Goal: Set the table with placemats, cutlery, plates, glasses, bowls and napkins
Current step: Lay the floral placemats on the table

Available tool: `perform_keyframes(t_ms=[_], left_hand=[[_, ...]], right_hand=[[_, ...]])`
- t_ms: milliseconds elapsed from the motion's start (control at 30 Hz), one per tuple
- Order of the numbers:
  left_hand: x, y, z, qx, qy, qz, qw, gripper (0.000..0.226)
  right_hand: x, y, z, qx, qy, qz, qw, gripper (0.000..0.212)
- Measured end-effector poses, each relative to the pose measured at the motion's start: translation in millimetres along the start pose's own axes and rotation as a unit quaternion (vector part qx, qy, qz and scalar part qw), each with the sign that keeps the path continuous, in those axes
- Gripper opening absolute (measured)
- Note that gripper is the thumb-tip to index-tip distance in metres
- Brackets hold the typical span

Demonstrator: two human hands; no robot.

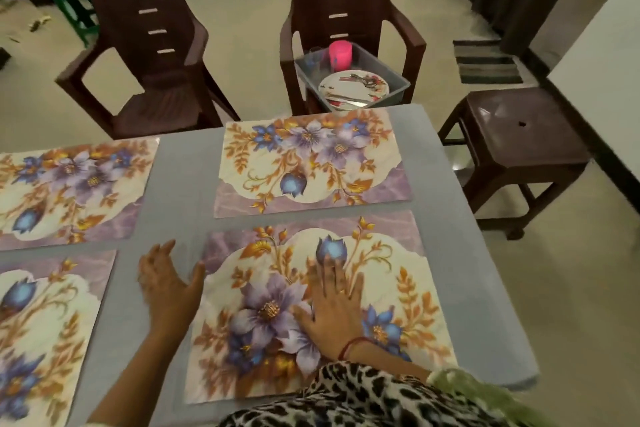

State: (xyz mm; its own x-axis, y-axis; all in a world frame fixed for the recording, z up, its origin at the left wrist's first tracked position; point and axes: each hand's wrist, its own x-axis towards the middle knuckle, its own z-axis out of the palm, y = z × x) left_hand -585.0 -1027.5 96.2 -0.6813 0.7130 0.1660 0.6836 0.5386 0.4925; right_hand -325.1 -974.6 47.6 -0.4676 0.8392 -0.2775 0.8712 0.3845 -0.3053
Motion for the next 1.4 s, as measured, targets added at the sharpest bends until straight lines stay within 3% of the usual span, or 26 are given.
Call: perform_keyframes(t_ms=[233,367,533,700,833,1100,1233,1400], left_hand=[[-8,38,8,-0.014,-0.018,0.004,1.0,0.059],[-7,83,37,-0.049,-0.07,0.048,0.995,0.054],[-5,128,70,-0.056,-0.147,0.134,0.978,0.06],[-17,154,81,-0.074,-0.205,0.146,0.965,0.073],[-24,176,95,-0.079,-0.233,0.15,0.958,0.067],[-77,281,146,-0.066,-0.214,0.175,0.959,0.068],[-104,352,177,-0.079,-0.173,0.143,0.971,0.063],[-126,435,205,-0.081,-0.152,0.106,0.979,0.052]], right_hand=[[10,43,-56,0.083,0.113,0.012,0.99,0.078],[21,95,-99,0.076,0.128,0.068,0.986,0.096],[8,134,-119,0.049,0.14,0.084,0.985,0.096],[-8,161,-128,0.07,0.157,0.112,0.979,0.087],[-15,195,-136,0.088,0.183,0.129,0.971,0.085],[-11,327,-175,0.16,0.192,0.141,0.958,0.08],[-5,415,-209,0.123,0.159,0.074,0.977,0.08],[-1,484,-257,0.127,0.178,0.028,0.975,0.081]])
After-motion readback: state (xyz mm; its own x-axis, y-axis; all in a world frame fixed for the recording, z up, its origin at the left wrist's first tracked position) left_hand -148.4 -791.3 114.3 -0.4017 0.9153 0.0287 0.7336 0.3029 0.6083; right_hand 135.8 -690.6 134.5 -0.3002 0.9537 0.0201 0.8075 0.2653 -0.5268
